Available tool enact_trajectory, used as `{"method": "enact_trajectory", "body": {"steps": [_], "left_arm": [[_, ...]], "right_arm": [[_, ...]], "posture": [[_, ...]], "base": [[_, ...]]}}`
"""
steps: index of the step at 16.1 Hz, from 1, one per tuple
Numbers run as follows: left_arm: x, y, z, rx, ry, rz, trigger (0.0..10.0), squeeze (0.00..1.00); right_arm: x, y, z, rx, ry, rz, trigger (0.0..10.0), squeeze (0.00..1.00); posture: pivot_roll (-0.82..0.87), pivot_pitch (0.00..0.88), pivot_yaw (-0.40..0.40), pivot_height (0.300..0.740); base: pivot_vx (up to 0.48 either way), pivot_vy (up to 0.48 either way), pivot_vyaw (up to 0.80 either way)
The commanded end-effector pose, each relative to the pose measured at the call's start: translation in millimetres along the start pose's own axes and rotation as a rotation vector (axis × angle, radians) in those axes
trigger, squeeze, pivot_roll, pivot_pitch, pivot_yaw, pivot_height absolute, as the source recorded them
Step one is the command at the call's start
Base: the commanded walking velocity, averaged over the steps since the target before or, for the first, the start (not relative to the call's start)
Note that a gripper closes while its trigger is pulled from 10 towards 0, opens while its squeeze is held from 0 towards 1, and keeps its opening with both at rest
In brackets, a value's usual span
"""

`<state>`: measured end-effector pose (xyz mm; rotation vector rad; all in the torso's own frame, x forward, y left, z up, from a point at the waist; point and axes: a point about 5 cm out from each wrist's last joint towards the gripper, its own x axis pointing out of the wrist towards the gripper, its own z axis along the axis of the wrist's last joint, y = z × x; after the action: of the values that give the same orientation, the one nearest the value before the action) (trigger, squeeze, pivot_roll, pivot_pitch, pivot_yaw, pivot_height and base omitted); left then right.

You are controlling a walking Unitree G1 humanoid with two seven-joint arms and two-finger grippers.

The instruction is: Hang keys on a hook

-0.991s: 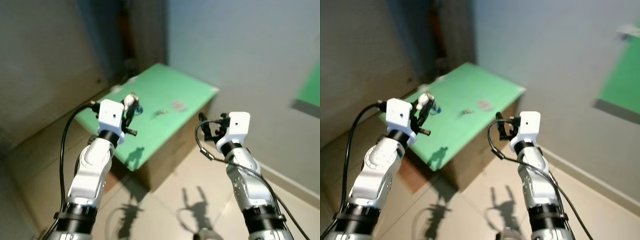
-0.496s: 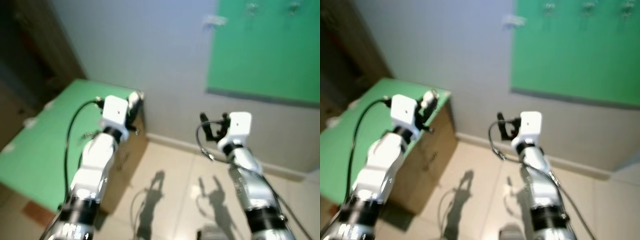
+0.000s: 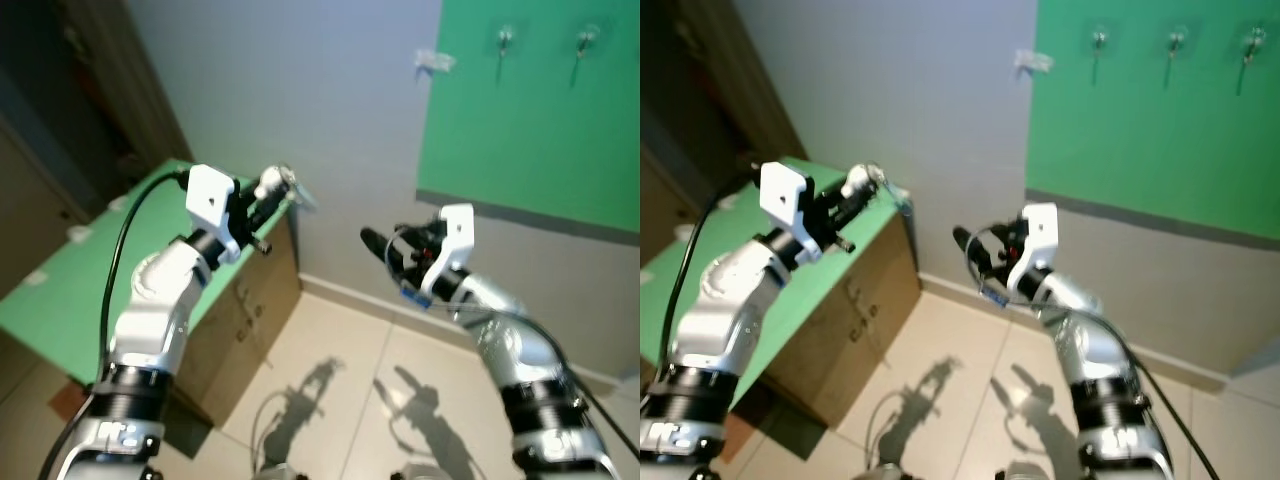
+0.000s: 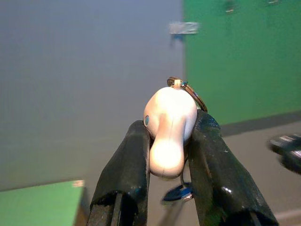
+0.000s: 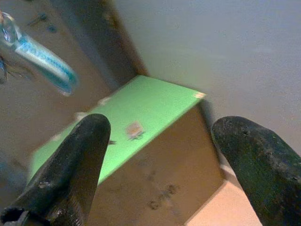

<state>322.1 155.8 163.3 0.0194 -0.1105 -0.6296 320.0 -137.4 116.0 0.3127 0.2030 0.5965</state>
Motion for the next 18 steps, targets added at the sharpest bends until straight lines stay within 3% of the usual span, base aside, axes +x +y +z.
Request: {"method": "enact_trajectory", "body": {"steps": [1,5,8,12,18], "left_arm": [[0.1,-0.6,6.0,-0.037,-0.005,-0.076,0.0,0.0],[-1.8,-2.7,9.8,-0.087,-0.001,-0.183,0.0,0.0],[1.1,-0.4,19.4,-0.105,-0.009,-0.245,0.0,0.0],[3.1,-1.7,23.7,-0.105,-0.015,-0.283,0.0,0.0],[4.6,-6.0,28.3,-0.114,-0.025,-0.319,0.0,0.0]], "right_arm": [[-1.2,-1.3,10.2,0.018,0.0,0.034,10.0,0.0],[-0.7,4.4,26.0,0.061,-0.009,0.116,10.0,0.0],[-2.3,19.7,32.2,0.014,0.055,0.257,10.0,0.0],[-3.4,24.3,34.6,-0.022,0.085,0.297,10.0,0.0],[-1.1,45.5,37.8,-0.049,0.126,0.406,10.0,0.0]], "posture": [[-0.17,0.01,0.125,0.74],[-0.16,0.011,0.12,0.74],[-0.17,0.019,0.127,0.74],[-0.17,0.023,0.128,0.74],[-0.17,0.039,0.131,0.74]], "base": [[0.0,0.0,0.0],[0.0,0.0,0.0],[0.0,0.0,0.0],[0.0,0.0,0.0],[0.0,0.0,0.0]]}}
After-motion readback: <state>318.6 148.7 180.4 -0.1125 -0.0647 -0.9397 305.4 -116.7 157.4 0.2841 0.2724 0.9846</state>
